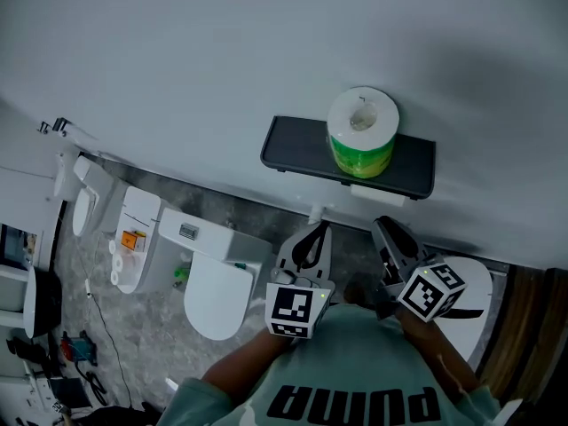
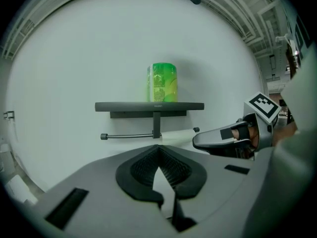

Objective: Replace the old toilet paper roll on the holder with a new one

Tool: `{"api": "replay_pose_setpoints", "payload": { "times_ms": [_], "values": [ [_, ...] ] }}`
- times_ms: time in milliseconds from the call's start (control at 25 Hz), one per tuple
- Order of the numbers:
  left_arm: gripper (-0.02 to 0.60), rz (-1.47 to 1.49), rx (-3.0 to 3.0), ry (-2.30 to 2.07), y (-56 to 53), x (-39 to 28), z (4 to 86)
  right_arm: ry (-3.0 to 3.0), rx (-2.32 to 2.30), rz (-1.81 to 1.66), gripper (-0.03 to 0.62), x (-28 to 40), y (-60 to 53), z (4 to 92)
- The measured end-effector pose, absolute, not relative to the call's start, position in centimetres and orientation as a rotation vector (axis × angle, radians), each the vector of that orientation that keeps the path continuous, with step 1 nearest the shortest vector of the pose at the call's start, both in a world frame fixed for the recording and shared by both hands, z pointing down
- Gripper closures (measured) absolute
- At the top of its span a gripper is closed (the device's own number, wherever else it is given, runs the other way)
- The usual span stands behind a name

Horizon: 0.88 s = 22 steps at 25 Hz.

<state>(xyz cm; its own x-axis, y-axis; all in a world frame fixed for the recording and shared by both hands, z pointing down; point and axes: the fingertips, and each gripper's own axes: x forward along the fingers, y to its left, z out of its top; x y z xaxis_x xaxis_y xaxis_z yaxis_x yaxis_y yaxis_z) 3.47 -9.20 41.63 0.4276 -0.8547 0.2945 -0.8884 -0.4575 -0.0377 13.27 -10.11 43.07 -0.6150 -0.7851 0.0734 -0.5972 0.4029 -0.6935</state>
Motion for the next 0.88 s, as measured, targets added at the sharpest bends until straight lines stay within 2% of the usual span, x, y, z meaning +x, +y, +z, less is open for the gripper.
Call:
{"api": "replay_pose_setpoints", "payload": {
  "times_ms": [80, 200, 320, 880],
  "values": [
    [0.577, 0.430, 2.555, -1.548, -9.4, 3.8, 41.6, 2.334, -1.158, -1.089, 0.487, 13.3, -10.5, 43.1],
    [0.577, 0.458, 2.569, -1.526, -9.9, 4.1, 41.8, 2.262, -1.123, -1.145, 0.423, 13.5, -11.4, 43.5],
    [0.577, 0.472, 2.582, -1.511, -10.6, 4.3, 41.8, 2.198, -1.104, -1.184, 0.384, 13.6, -12.2, 43.8],
    [0.577, 0.481, 2.617, -1.442, -12.5, 3.5, 42.0, 1.910, -1.075, -1.286, 0.350, 14.2, -15.4, 44.2]
  ]
}}
